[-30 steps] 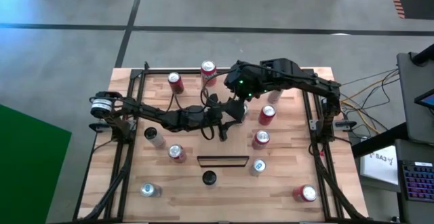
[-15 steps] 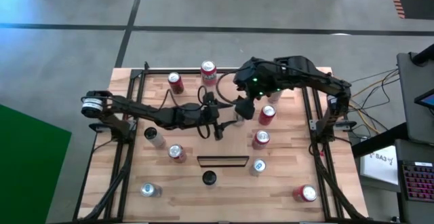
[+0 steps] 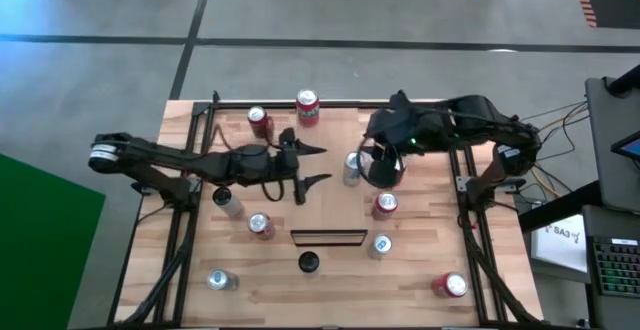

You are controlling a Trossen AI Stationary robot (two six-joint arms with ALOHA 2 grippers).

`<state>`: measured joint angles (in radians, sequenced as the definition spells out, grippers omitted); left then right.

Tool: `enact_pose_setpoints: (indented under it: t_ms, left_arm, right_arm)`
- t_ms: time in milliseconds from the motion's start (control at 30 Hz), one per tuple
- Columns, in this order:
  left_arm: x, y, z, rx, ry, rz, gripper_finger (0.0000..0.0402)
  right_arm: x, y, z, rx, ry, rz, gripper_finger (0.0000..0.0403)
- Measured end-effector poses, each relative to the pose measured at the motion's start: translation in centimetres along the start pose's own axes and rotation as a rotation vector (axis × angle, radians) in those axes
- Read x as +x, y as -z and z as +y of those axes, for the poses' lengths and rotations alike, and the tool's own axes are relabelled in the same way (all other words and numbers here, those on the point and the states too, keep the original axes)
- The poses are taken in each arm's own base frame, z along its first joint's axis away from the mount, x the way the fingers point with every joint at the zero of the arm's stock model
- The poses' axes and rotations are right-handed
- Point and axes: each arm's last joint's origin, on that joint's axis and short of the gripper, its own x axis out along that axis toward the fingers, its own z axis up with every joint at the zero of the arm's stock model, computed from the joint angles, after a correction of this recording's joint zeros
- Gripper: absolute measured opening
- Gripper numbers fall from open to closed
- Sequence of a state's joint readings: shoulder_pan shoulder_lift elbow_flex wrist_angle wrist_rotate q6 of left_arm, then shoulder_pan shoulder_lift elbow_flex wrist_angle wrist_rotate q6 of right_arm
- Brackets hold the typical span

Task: Place canned beverage on shelf
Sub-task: Put the bottom right blue soda can on the shelf

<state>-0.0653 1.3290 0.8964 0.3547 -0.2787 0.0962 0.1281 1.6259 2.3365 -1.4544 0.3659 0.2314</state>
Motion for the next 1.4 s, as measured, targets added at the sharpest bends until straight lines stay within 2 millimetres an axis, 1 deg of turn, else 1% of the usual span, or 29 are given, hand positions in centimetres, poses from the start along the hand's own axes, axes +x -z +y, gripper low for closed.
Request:
enact_pose_setpoints:
  t_ms: [100,167,300,400,533,767,1000,1200,1400]
  left_arm:
    - [-1.5,-0.7,-0.1,-0.010,0.018,-0.041,0.0273]
    - [-2.6,-0.8,-0.2,-0.014,0.031,-0.059,0.0270]
    - [-4.4,-1.0,-0.2,-0.038,0.050,-0.091,0.0267]
    - [-5.4,-1.0,0.1,-0.078,0.049,-0.137,0.0267]
    - [-6.5,-0.9,0.5,-0.116,0.048,-0.182,0.0267]
    - [-7.3,-0.7,0.8,-0.158,0.048,-0.230,0.0267]
    - [-7.5,-0.7,0.8,-0.157,0.047,-0.232,0.0267]
    - [-7.3,-0.6,0.8,-0.142,0.046,-0.223,0.0267]
    - [-7.2,-0.5,0.7,-0.139,0.044,-0.219,0.0267]
  right_arm:
    - [-0.4,0.6,1.0,-0.037,0.030,-0.008,0.0092]
    - [-0.5,1.2,1.7,-0.061,0.049,-0.005,0.0070]
    - [-0.5,2.9,2.7,-0.072,0.103,0.012,0.0033]
    - [-0.3,4.3,3.2,-0.067,0.111,0.004,0.0014]
    - [0.1,6.3,3.4,-0.051,0.081,-0.030,0.0009]
    - [2.1,10.5,2.9,-0.084,0.057,-0.095,0.0009]
    - [4.3,14.1,2.8,-0.143,-0.021,-0.186,0.0009]
    - [6.0,17.3,2.5,-0.235,-0.017,-0.223,0.0009]
    - [7.2,19.7,2.2,-0.185,-0.028,-0.256,0.0009]
